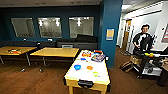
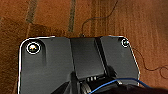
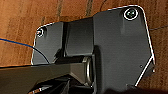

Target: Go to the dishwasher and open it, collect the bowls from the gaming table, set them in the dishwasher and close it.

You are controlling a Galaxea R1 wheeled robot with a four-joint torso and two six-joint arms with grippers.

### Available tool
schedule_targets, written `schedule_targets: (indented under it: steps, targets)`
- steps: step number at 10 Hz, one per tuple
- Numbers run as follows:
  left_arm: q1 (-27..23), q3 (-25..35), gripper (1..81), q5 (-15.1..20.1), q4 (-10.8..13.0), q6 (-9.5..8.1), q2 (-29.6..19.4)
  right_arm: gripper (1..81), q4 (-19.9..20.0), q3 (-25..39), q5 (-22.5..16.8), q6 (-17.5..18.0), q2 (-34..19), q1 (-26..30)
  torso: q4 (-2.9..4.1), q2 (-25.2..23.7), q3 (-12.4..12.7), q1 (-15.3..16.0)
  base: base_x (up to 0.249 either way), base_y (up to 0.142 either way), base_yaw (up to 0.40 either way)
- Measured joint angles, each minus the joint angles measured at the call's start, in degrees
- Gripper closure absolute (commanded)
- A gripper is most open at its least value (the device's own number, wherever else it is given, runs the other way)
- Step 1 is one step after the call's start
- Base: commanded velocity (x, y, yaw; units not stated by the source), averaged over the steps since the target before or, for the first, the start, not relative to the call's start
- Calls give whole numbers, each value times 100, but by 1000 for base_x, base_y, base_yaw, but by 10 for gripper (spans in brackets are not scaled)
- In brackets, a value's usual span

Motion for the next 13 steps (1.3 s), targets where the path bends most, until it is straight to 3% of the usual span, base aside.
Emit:
schedule_targets:
  steps: [8,13]
  targets:
    - [12,-6,10,1,0,0,0,10,0,0,-9,0,0,-9,0,0,2,-5,109,150,0]
    - [61,-11,10,15,10,0,-11,10,0,-11,-16,0,50,-52,0,-5,2,-10,216,109,0]
